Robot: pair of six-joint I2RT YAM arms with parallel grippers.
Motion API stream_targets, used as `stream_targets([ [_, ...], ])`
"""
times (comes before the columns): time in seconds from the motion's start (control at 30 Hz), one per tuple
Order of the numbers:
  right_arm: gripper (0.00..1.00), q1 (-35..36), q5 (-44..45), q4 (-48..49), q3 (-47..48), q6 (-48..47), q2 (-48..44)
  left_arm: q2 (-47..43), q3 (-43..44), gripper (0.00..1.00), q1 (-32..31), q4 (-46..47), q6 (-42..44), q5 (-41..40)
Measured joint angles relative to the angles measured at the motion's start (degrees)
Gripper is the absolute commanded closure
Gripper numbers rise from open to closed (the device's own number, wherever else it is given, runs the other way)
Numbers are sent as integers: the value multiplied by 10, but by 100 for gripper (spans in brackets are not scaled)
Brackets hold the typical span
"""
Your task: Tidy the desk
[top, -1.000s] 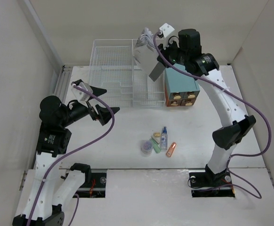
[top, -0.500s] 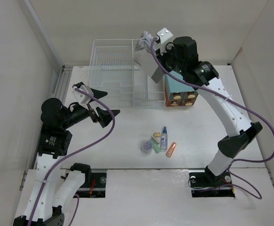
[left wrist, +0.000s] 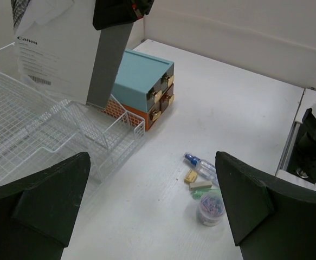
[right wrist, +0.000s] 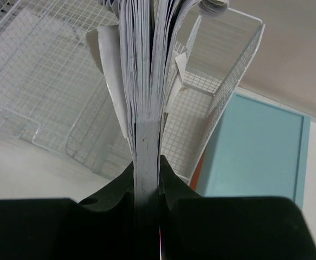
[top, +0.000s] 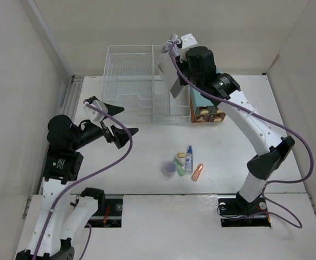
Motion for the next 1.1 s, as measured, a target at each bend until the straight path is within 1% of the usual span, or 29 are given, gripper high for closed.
stream_targets([
  [0.1, 100, 10, 17, 0, 16, 25, 16, 0, -2, 1, 0, 0, 0, 0],
  [0.27, 100, 28, 48, 3, 71, 61, 68, -3, -6, 1, 0, 0, -2, 2],
  [0.4, 100, 58, 110, 7, 100, 78, 110, -10, -11, 1, 0, -1, -3, 2],
  [0.53, 100, 87, 172, 10, 110, 89, 143, -15, -16, 1, 0, -3, -4, 2],
  [0.6, 100, 96, 190, 10, 111, 94, 153, -18, -18, 1, 0, -2, -4, 2],
  [0.9, 100, 96, 221, 17, 122, 112, 183, -23, -43, 2, 0, 0, -14, 7],
  [1.1, 100, 87, 212, 22, 126, 122, 205, -28, -43, 2, 0, 0, -15, 7],
])
